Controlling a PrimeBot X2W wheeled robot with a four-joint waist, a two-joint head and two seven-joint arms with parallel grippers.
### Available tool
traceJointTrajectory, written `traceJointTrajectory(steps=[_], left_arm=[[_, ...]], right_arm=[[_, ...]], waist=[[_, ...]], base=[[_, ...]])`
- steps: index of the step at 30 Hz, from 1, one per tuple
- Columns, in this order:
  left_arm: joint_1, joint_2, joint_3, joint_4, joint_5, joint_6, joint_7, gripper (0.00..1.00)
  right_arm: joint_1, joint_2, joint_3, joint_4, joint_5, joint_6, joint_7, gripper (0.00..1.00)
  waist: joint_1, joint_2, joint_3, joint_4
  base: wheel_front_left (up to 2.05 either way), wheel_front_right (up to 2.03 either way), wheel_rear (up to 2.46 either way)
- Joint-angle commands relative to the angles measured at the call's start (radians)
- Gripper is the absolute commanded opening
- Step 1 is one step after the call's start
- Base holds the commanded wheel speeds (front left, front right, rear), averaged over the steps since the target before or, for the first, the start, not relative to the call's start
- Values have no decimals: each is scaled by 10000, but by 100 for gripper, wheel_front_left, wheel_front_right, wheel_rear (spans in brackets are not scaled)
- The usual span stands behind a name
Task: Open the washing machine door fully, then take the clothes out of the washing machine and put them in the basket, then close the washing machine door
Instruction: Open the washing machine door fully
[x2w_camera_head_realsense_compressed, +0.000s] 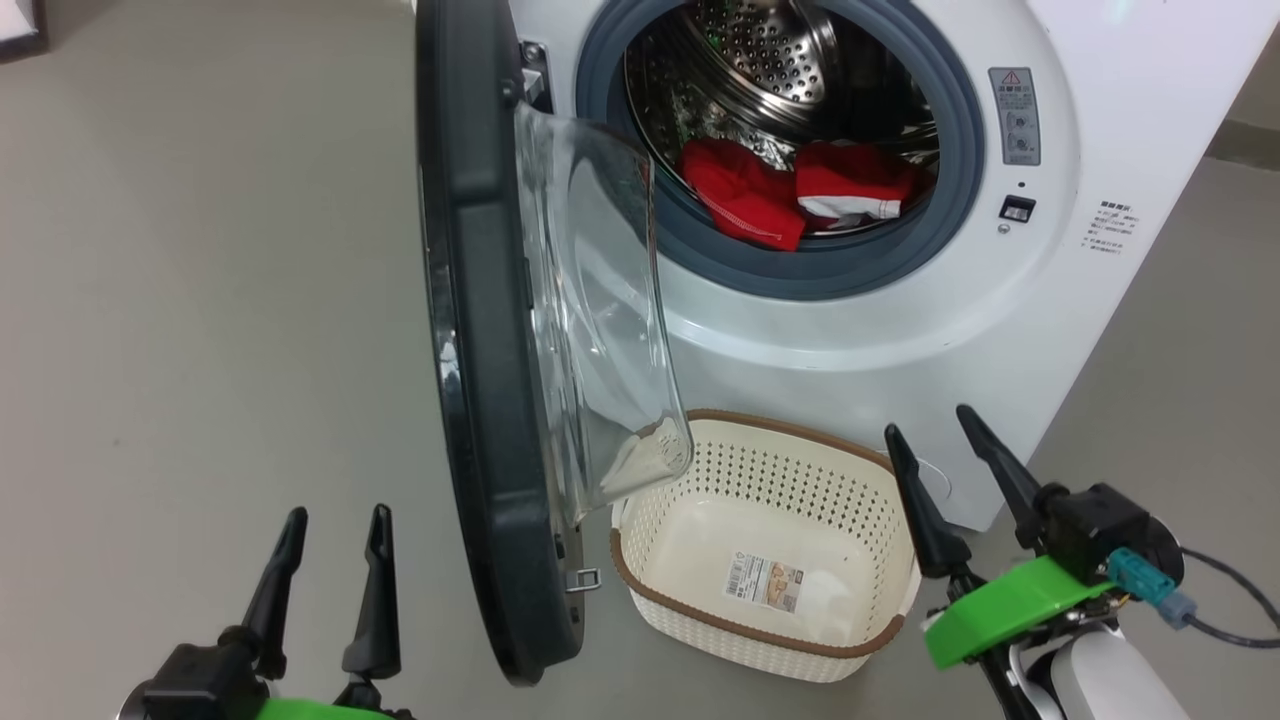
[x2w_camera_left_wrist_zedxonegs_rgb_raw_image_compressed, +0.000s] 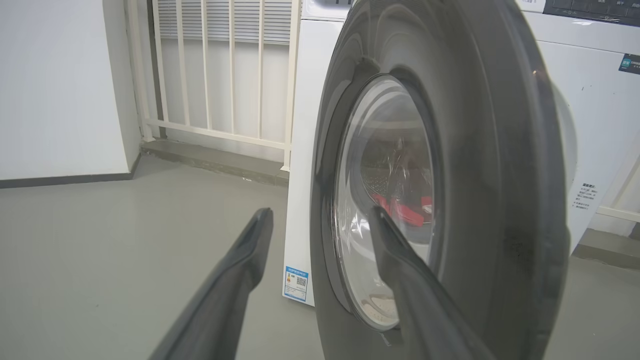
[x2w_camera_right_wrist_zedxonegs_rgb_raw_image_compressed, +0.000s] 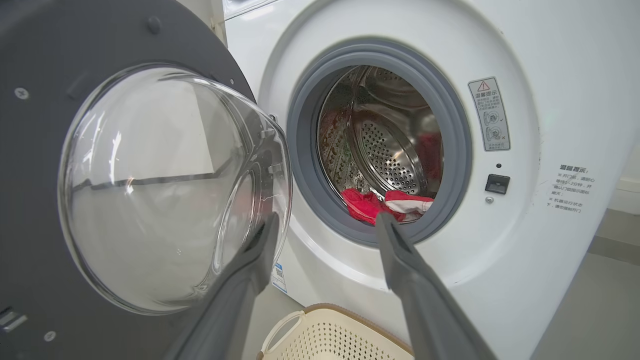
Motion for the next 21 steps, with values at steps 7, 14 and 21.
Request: traceJointTrajectory(steps=[7, 14, 21], left_arm=[[-15, 110, 410, -157, 141, -110, -51, 100], [34, 110, 418, -114, 180, -152, -51, 100], [92, 110, 454, -54, 194, -198, -51, 100]], right_arm=[[146, 54, 194, -264, -29, 75, -64, 100], [229, 57, 289, -194, 174, 75, -64, 100], [210, 57, 424, -96, 230, 75, -64, 100]], waist=[[0, 0, -118, -58], [0, 0, -218, -94], [0, 0, -275, -91]], base=[[0, 0, 0], [0, 0, 0], [0, 0, 0]])
